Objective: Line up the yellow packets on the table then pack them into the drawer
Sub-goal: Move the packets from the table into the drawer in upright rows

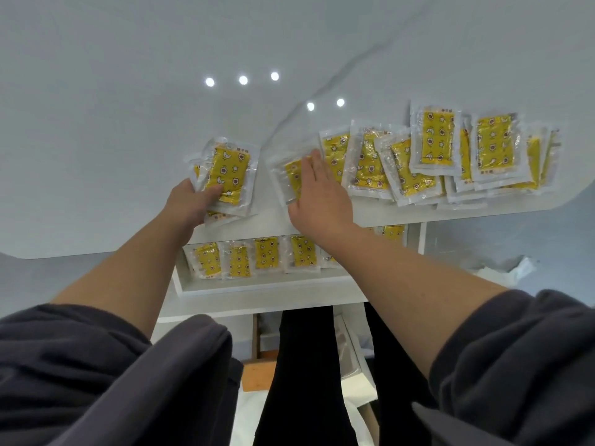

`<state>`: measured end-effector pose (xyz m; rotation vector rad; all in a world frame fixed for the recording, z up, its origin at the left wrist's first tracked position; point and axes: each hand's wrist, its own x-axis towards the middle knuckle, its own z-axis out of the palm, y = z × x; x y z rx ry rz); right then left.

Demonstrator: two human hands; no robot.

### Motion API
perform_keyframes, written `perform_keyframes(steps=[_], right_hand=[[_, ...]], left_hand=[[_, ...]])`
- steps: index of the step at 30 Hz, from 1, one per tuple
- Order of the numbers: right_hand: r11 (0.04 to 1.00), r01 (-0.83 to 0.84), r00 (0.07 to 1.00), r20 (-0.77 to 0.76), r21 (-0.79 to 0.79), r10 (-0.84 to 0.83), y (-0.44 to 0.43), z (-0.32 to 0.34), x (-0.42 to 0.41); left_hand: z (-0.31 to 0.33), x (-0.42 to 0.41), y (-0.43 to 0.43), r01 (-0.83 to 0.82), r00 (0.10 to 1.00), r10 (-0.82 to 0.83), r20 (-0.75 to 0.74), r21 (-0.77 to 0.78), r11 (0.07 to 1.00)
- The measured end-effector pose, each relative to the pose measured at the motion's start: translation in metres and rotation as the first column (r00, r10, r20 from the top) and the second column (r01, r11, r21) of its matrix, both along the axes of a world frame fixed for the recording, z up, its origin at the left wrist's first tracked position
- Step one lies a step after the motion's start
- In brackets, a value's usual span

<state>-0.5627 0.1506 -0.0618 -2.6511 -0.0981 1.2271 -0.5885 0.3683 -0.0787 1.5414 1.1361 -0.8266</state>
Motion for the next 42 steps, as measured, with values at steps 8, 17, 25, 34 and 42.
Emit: perform_keyframes(steps=[8,17,25,34,42], right_hand=[[0.984,0.119,0.993,0.026,-0.129,-0.117,0.003,-0.004,0.013],[0.993,0.106,0.993,-0.051,0.058,-0.103,0.026,-0.002,0.018],[0.987,-0.006,0.96,0.276,-0.159,0.051,0.004,-0.011,0.003],[0.97,0.179,0.953,0.273,-0.164,-0.13,0.005,-0.018,0.01],[0.952,0.289,0.954,0.108,-0.097,-0.279,0.001,-0.013,0.01]], left_hand=[[-0.005,-0.003,0.006,-0.007,1.0,0.007,-0.029,-0.004,1.0],[-0.004,-0.006,0.022,-0.089,0.996,0.089,0.005,0.064,0.994],[-0.007,-0.012,0.011,-0.127,0.992,0.127,0.009,0.03,0.991],[-0.014,-0.014,0.007,-0.144,0.989,0.144,0.02,-0.013,0.989],[-0.014,-0.013,0.008,-0.132,0.991,0.132,0.0,0.008,0.991]])
